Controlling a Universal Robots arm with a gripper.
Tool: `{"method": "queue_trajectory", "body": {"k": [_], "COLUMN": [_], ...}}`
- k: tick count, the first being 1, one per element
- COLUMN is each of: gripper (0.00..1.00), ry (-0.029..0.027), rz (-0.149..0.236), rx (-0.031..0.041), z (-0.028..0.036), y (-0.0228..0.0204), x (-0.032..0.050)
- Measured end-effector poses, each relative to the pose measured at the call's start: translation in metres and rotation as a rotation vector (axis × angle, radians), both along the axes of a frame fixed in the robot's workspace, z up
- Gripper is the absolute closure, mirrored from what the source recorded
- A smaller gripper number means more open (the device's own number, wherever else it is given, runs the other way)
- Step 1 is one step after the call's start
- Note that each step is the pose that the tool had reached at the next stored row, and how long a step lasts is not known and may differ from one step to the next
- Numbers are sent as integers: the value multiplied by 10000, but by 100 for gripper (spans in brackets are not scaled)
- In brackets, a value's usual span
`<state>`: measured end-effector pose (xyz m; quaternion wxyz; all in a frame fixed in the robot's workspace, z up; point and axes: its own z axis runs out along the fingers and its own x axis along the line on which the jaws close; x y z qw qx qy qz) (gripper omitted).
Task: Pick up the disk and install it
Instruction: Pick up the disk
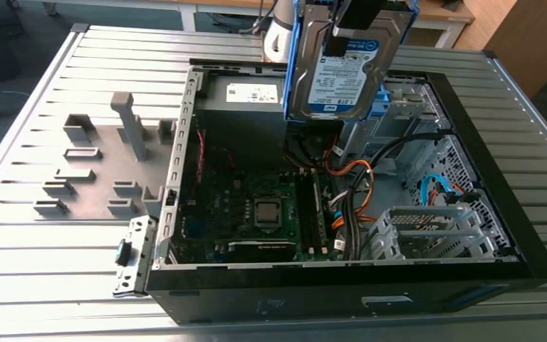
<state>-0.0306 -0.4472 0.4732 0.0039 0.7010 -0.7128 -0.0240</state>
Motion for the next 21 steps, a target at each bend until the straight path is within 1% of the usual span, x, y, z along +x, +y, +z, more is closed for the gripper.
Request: {"method": "queue_trajectory", "body": {"k": [21], "gripper": [64], "ry": [0], "rz": [0], "rx": [-8], "z": [0], "y": [-176], "x": [0]}}
